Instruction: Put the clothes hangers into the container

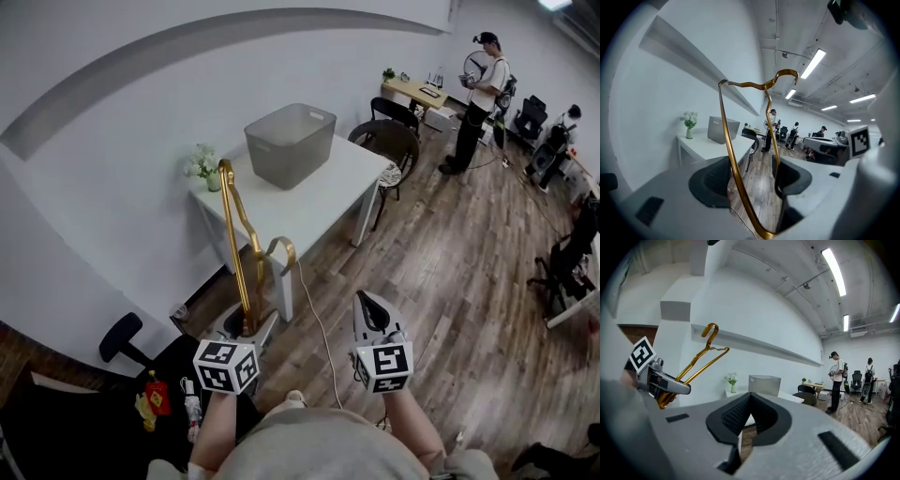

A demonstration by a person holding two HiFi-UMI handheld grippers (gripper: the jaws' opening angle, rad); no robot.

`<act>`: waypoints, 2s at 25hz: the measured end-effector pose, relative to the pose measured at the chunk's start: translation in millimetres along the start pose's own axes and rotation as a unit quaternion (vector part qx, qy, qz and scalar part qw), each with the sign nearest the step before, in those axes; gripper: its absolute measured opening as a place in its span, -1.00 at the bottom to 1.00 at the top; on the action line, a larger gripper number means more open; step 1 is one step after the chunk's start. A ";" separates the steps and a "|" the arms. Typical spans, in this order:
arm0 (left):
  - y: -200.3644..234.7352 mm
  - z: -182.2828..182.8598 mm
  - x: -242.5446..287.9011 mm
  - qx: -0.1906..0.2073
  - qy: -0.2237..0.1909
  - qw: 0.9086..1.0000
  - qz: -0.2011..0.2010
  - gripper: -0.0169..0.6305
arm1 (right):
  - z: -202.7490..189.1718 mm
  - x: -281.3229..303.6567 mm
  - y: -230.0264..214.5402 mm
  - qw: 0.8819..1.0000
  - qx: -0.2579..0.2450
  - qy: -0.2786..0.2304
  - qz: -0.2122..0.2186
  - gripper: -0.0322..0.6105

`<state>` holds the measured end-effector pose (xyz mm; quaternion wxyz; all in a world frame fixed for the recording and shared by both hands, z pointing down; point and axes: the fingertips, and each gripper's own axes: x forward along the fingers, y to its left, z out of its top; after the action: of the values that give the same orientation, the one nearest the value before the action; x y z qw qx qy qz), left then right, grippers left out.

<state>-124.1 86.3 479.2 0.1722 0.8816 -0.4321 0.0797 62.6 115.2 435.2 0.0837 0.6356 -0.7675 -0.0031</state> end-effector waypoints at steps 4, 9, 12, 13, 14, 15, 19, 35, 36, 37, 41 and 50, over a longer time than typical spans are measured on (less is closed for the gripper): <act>3.7 3.8 7.4 0.001 0.002 1.000 -0.008 -0.12 | 0.3 9.1 3.5 1.000 0.009 -0.002 0.011 -0.89; 11.7 7.0 16.9 0.002 0.003 1.000 -0.017 -0.12 | -1.0 21.4 6.9 1.000 0.004 0.001 0.006 -0.89; 17.7 10.0 23.2 0.004 0.006 1.000 -0.024 -0.12 | -0.1 29.8 9.7 1.000 0.009 0.001 0.004 -0.89; 19.9 11.0 25.3 0.005 0.006 1.000 -0.027 -0.12 | -0.3 32.8 10.3 1.000 0.011 0.002 0.003 -0.89; 22.1 11.9 27.3 0.005 0.007 1.000 -0.029 -0.12 | -0.9 35.6 10.8 1.000 0.011 0.003 0.002 -0.89; 24.1 12.4 29.0 0.006 0.007 0.999 -0.031 -0.12 | -1.8 38.1 11.5 1.000 0.012 0.003 0.000 -0.89; 30.7 15.8 34.0 0.005 0.007 0.999 -0.038 -0.12 | -2.9 44.1 13.8 1.000 0.005 0.006 -0.007 -0.89; 47.4 22.5 61.0 -0.007 0.015 0.999 -0.046 -0.12 | -14.1 58.6 10.4 1.000 0.012 0.021 -0.019 -0.89; 48.8 23.6 64.7 -0.007 0.015 0.999 -0.046 -0.12 | -14.2 62.5 9.1 1.000 0.011 0.021 -0.018 -0.89; 50.4 25.1 68.6 -0.007 0.015 0.999 -0.046 -0.12 | -14.1 66.9 7.6 1.000 0.011 0.021 -0.017 -0.89; 56.4 32.0 88.0 -0.004 0.015 0.999 -0.046 -0.12 | -13.8 87.4 -1.4 1.000 0.014 0.018 -0.014 -0.89; 77.9 60.7 159.6 0.004 0.012 0.999 -0.042 -0.12 | -12.8 157.4 -43.3 1.000 0.014 0.011 -0.009 -0.89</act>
<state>-88.1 -97.7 487.3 0.1767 0.8987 -0.3925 0.0843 78.5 -45.4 462.6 0.0834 0.6434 -0.7609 0.0144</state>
